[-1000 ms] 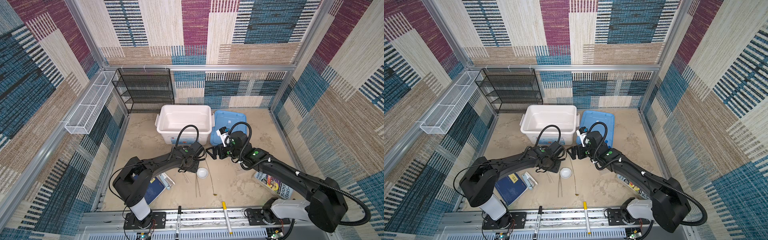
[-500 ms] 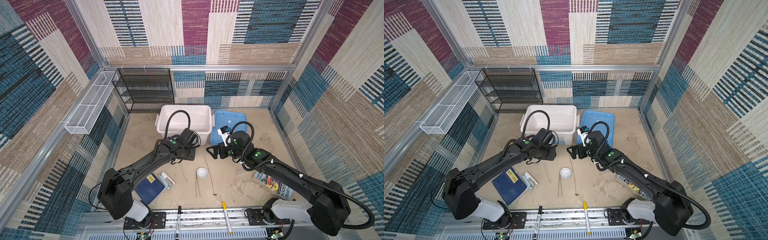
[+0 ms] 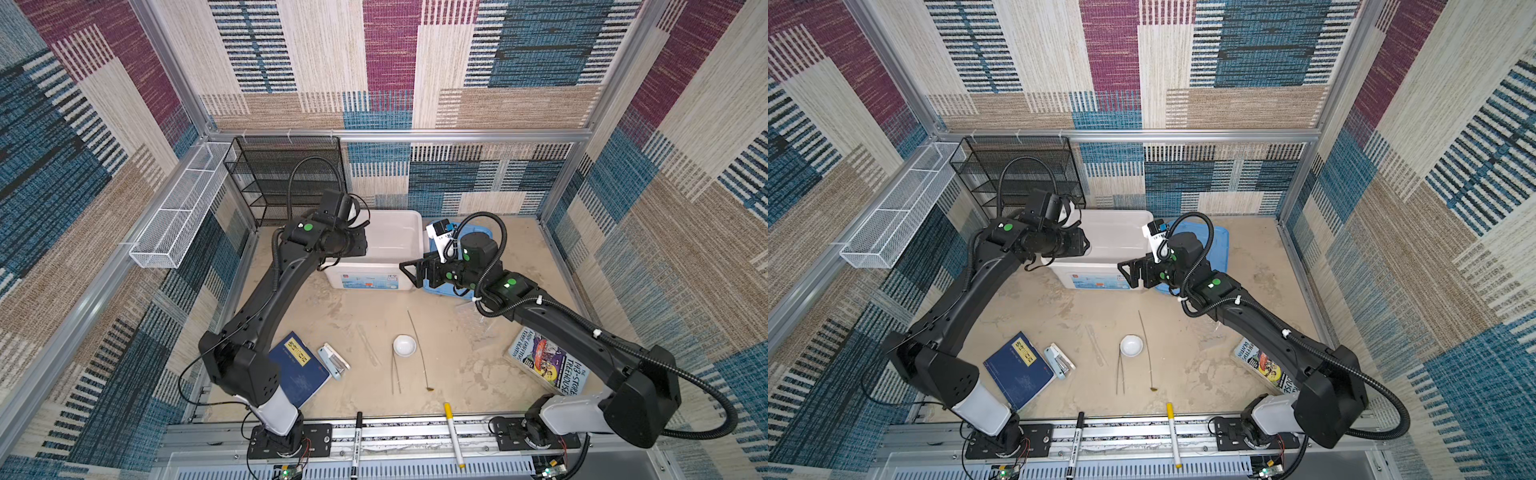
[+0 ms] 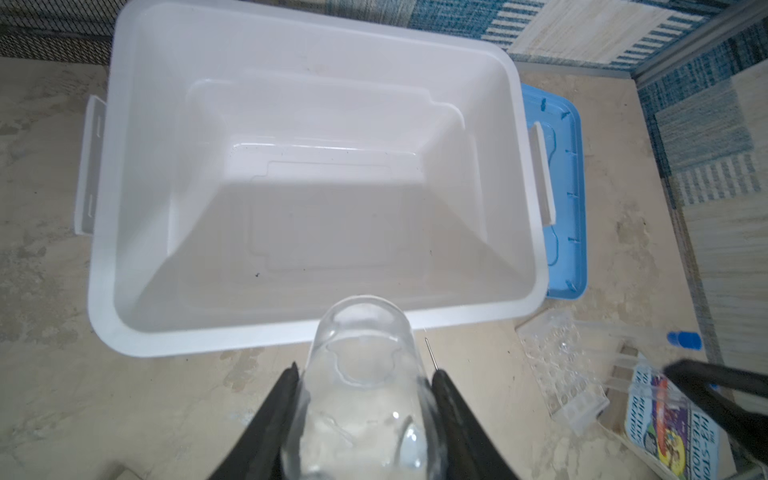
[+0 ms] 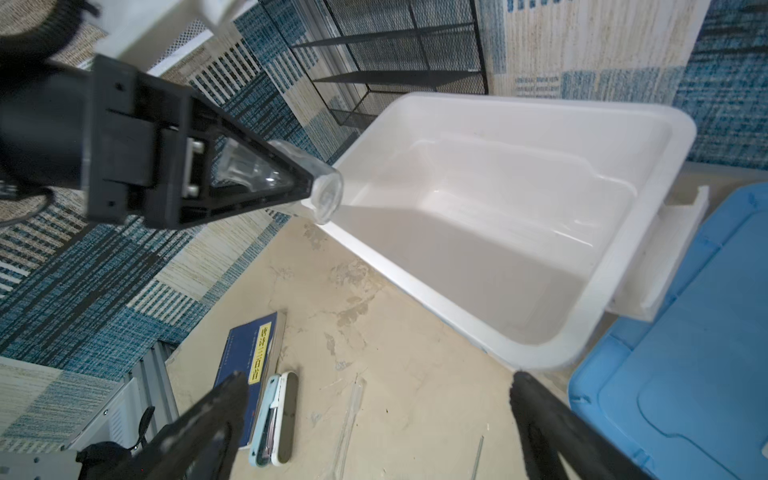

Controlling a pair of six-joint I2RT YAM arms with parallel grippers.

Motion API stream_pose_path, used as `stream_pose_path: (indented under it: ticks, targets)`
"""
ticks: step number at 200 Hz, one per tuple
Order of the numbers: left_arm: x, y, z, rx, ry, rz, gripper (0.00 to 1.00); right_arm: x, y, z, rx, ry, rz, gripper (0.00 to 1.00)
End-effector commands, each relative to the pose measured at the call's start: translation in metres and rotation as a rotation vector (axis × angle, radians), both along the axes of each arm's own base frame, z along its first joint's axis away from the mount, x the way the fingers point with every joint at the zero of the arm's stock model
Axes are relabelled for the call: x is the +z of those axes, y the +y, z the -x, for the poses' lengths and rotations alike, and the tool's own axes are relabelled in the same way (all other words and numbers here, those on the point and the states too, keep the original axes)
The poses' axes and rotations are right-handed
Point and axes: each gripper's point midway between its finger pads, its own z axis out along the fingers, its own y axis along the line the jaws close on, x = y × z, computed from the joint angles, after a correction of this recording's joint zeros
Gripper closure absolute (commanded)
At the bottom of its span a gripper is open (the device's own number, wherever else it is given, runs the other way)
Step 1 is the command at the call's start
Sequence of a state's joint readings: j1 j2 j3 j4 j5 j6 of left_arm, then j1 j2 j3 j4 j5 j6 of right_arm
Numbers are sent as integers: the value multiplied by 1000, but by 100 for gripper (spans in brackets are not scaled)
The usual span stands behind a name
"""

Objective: Organize the chemistry lab equipment
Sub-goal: 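Lift the beaker over the white bin while the right gripper moves above the bin, then lower the beaker into the white bin with the left gripper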

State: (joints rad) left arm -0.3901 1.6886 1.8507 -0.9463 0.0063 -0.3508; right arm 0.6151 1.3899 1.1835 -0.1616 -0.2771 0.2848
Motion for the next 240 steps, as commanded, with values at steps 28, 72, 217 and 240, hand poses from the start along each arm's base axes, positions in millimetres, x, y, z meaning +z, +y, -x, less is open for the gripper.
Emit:
stream_pose_path:
  ticks: [28, 72, 217, 240]
  targets:
    - [-30, 27, -61, 45, 18, -131, 73, 11, 19, -32, -26, 6, -26, 0]
    - [-73, 33, -83, 66, 108, -146, 74, 8, 34, -48, -9, 25, -22, 1]
    - [-122, 40, -32, 58, 261, -159, 74, -6, 47, -45, 27, 45, -19, 1]
    - [-120, 37, -23, 51, 267, -143, 74, -8, 50, -45, 35, 50, -19, 0]
